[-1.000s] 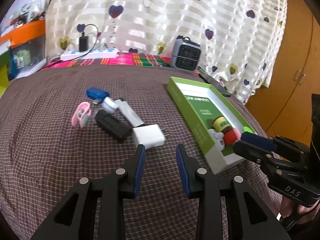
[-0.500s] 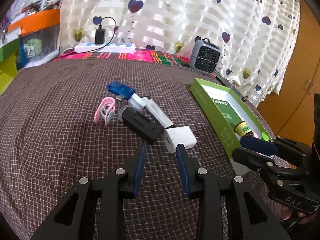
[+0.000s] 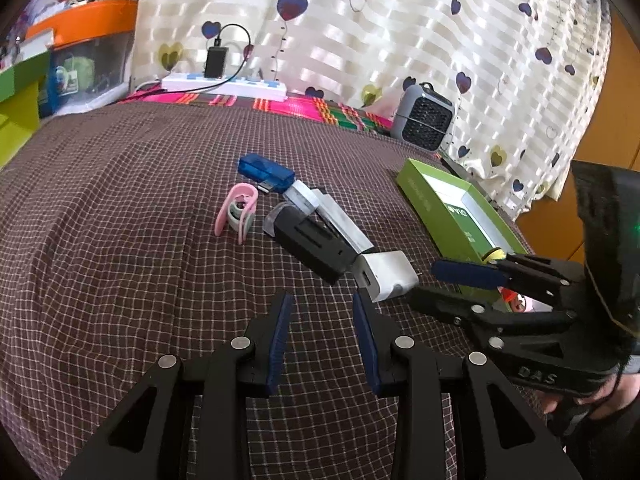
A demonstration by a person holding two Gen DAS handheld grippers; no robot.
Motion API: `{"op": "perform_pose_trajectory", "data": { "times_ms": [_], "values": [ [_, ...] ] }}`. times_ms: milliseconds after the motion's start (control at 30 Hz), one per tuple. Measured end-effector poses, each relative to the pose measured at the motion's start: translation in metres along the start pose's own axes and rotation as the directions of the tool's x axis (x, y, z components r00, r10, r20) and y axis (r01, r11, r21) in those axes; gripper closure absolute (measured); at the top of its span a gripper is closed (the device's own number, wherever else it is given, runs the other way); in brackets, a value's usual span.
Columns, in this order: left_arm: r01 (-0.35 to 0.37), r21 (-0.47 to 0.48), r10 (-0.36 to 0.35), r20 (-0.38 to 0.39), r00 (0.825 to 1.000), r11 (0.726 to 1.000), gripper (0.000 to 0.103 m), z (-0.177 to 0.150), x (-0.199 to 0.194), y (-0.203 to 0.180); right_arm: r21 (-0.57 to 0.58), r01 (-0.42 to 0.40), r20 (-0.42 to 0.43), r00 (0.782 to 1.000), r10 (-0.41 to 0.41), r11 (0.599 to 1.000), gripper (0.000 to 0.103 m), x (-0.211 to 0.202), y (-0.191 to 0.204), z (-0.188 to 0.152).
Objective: Organize rigid objects
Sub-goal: 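Grasp the white charger with the right tool while the left tool grasps the black device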
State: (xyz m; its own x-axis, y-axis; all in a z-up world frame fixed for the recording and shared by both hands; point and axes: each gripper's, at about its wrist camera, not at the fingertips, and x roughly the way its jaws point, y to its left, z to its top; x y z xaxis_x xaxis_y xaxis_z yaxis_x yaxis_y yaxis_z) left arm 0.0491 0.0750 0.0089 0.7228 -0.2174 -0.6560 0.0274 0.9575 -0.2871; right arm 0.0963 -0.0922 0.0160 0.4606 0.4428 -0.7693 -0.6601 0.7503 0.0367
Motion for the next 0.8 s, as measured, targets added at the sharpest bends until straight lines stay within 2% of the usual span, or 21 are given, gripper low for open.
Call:
{"op": "perform_pose_trajectory", "data": {
  "times_ms": [267, 500, 567, 633, 800],
  "values": [
    [0.015, -0.009, -0.015, 0.0, 1.0, 1.0, 0.072, 0.0, -0.001, 0.004, -0.087, -0.033, -0.083, 0.996, 0.026, 0.996, 0.062, 0.012, 0.003, 0.002],
    [0.009, -0.012, -0.009, 0.01, 1.0, 1.0, 0.072, 0.001, -0.005, 0.006, -0.127, -0.155, -0.081, 0.986, 0.145, 0.98, 0.062, -0.004, 0.016, -0.011],
    [0.005, -0.016, -0.005, 0.014, 1.0, 1.0, 0.072, 0.001, -0.007, 0.008, -0.129, -0.139, -0.049, 0.99, 0.133, 0.982, 0.062, -0.007, 0.018, -0.01],
    [0.002, -0.02, -0.001, 0.016, 1.0, 1.0, 0.072, 0.002, -0.008, 0.01, -0.131, -0.087, -0.018, 0.996, 0.085, 0.988, 0.062, -0.009, 0.017, -0.006],
    [0.002, -0.025, -0.001, 0.018, 1.0, 1.0, 0.072, 0.003, -0.008, 0.014, -0.098, -0.019, -0.008, 1.0, 0.018, 0.995, 0.062, 0.005, 0.009, 0.008]
  ]
}}
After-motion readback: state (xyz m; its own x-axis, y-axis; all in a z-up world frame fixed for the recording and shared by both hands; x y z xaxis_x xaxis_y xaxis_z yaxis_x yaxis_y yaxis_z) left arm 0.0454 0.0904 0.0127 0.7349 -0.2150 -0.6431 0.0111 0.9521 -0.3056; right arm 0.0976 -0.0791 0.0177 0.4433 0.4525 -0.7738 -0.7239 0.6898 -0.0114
